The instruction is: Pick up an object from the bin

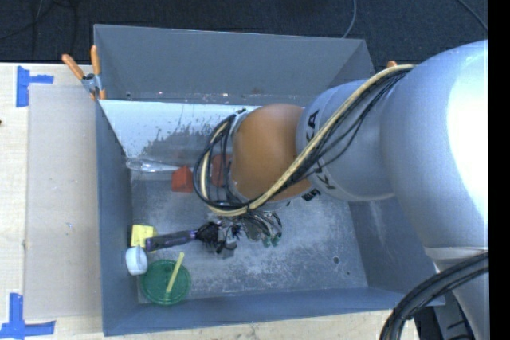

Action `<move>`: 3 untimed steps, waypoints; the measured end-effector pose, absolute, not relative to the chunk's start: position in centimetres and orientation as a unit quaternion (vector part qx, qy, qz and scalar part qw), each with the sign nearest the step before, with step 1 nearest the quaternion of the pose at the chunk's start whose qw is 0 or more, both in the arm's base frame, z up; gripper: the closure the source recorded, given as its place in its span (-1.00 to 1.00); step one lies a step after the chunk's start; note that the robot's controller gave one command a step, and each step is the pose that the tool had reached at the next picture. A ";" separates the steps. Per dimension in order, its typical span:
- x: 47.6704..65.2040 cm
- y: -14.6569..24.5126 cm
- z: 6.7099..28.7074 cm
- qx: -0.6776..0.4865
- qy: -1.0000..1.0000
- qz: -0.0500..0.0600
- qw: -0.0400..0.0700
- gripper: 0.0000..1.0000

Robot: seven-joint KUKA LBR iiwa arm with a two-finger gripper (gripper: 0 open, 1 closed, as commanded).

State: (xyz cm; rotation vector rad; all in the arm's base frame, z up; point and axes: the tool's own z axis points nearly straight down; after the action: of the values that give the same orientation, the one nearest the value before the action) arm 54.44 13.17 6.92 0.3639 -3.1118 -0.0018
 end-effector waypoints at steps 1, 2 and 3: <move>54.3 13.1 7.4 0.116 -0.993 0.000 0.006 1.00; 54.2 13.1 8.8 0.116 -0.993 0.000 0.007 1.00; 54.2 13.1 11.3 0.115 -0.993 0.000 0.008 1.00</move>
Offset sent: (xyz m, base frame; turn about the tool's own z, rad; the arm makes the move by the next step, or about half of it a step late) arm 0.0001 -0.0002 0.0561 0.0000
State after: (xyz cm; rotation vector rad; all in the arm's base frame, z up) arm 54.20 13.14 11.28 0.3599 -3.1040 0.0000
